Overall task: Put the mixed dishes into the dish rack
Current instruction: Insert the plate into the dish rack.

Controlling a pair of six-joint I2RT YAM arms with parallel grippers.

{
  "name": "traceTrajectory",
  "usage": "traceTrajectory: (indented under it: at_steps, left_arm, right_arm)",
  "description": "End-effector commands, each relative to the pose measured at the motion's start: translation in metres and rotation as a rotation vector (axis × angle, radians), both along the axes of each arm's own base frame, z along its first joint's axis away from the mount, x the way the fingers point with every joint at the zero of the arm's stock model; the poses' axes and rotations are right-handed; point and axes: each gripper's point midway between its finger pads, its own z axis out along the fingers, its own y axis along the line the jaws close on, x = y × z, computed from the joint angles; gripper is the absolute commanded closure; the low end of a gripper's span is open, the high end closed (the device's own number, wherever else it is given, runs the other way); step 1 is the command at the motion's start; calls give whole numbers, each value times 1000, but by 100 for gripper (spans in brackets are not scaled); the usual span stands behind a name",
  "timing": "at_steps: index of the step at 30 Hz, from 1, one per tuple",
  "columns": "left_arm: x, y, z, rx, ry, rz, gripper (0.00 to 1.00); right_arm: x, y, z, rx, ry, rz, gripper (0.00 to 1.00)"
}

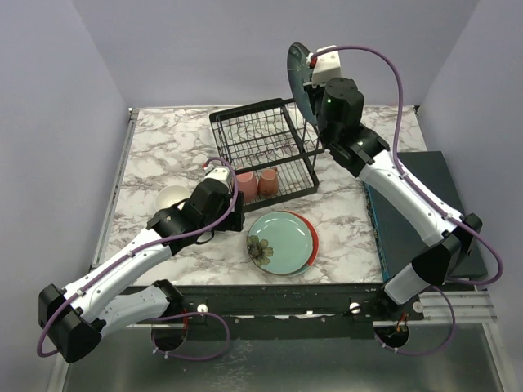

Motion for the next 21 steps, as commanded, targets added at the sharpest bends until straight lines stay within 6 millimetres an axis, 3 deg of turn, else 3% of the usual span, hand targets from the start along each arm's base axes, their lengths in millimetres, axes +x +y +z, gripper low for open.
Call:
traceTrajectory:
  at_steps: [1, 12, 21]
  left_arm:
    - [0, 9, -6, 39, 6, 16, 22]
    - [0, 9, -7, 40, 9, 17, 22]
    - [1, 9, -8, 43, 13, 20, 22]
  right_arm:
    - [-8, -7, 51, 146, -160, -26, 100]
    - [-6, -10, 38, 127, -146, -46, 100]
    - [-16, -19, 59, 168, -197, -52, 100]
